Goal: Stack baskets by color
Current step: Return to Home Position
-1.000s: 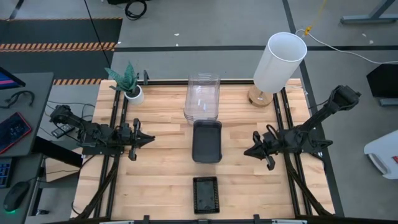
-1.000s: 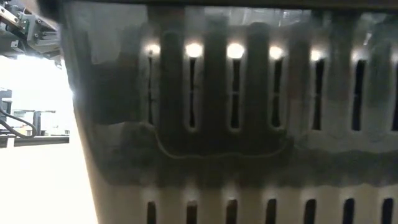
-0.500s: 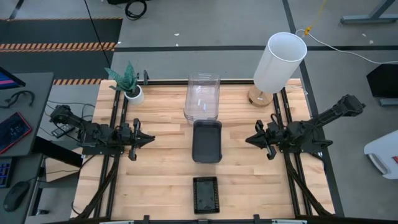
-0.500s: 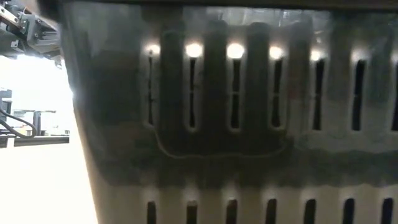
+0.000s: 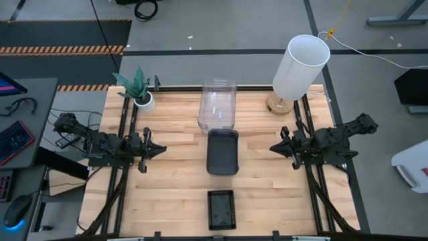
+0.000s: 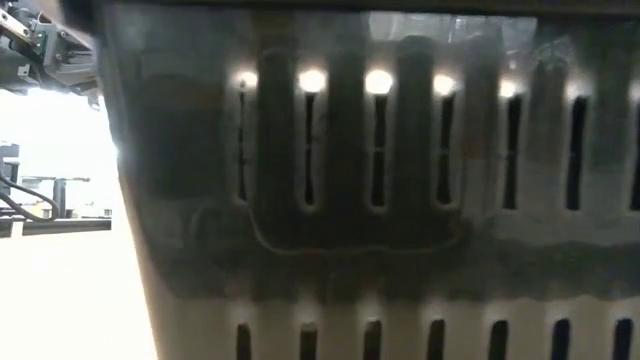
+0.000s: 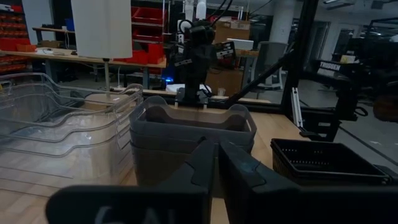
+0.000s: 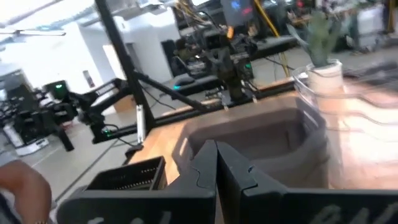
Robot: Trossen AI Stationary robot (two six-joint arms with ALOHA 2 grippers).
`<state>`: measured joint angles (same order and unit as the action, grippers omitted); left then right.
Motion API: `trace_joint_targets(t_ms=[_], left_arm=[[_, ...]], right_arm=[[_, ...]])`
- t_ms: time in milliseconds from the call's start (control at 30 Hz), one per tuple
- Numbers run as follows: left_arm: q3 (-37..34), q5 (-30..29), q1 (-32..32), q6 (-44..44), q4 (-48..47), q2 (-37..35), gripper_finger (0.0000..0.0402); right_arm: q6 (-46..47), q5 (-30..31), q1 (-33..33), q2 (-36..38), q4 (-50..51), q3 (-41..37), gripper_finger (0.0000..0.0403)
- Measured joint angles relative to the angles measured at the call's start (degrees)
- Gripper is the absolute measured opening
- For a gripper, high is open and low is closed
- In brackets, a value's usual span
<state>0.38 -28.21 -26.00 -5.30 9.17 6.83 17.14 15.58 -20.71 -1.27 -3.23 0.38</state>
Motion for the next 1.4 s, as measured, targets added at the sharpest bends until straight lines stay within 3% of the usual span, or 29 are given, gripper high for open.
trace_joint_targets(t_ms=[200, 367, 1400], left_arm=[[0.0, 0.0, 0.01, -0.02, 0.02, 0.0, 0.0035], [0.0, 0.0, 0.02, -0.04, 0.02, 0.0, 0.0033], [0.0, 0.0, 0.01, -0.03, 0.0, 0.0, 0.0028]], right_arm=[[-6.4, -5.27, -0.16, 0.56, 0.69, 0.0, 0.0013], [-14.14, -5.16, -0.15, 0.1, 0.57, 0.0, 0.0021], [-14.33, -5.14, -0.15, 0.1, 0.35, 0.0, 0.0023]])
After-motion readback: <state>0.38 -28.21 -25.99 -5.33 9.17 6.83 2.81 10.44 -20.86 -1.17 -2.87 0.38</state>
